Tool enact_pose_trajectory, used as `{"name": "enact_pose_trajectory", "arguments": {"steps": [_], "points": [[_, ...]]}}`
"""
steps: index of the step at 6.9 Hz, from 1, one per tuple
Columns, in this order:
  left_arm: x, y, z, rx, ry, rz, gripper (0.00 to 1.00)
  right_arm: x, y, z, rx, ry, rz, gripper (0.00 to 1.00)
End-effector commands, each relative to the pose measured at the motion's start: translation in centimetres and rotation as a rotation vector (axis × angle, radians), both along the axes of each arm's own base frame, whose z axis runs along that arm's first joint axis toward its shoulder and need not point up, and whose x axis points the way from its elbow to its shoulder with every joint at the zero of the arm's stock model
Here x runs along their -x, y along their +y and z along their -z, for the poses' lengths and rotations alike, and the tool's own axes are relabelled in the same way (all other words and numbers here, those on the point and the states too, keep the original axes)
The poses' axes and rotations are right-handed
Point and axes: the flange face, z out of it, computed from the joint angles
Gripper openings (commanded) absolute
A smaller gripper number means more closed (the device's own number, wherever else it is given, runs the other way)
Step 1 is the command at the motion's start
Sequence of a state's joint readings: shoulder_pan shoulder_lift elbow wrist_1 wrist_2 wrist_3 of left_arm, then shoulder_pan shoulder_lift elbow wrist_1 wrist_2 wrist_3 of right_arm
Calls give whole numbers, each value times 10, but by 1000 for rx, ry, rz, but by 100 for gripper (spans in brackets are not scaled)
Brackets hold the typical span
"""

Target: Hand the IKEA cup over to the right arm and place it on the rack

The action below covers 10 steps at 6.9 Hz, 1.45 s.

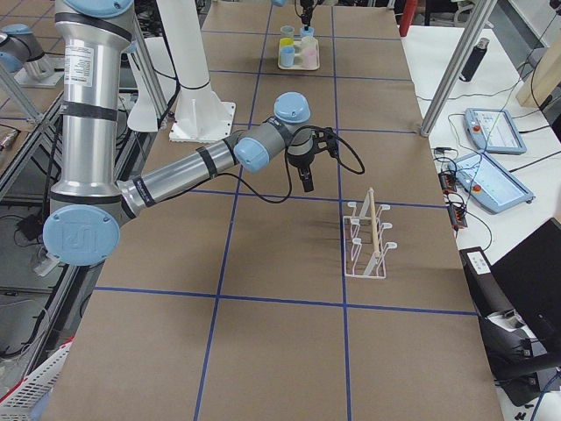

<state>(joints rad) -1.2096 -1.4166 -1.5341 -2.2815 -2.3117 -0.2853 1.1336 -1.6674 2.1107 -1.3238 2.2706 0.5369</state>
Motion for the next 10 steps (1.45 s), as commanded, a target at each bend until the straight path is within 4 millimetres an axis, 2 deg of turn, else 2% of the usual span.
{"name": "enact_pose_trajectory", "arguments": {"steps": [1, 2, 4, 5, 6, 7, 8, 9, 10], "points": [[-1, 0, 0, 0, 0, -2, 8, 0, 0, 0, 0, -1, 1, 100], [-2, -1, 2, -1, 3, -2, 0, 1, -1, 1, -4, -2, 1, 100], [-5, -9, 10, -9, 12, -2, 0, 5, -8, 11, -32, -7, 6, 100], [-1, -20, 18, -16, 14, 14, 0, 9, -16, 22, -57, -18, 7, 100], [33, -42, 31, -14, 14, 100, 0, 16, -32, 38, -88, -32, 8, 100], [75, -67, 50, 8, 10, 191, 0, 28, -55, 58, -128, -49, 13, 100], [90, -79, 74, 2, 14, 226, 0, 40, -74, 74, -195, -52, 45, 99], [91, -81, 99, 42, 58, 237, 0, 51, -77, 82, -276, -71, 78, 99], [88, -81, 139, 111, 148, 292, 0, 67, -80, 79, -371, -119, 94, 99]]}}
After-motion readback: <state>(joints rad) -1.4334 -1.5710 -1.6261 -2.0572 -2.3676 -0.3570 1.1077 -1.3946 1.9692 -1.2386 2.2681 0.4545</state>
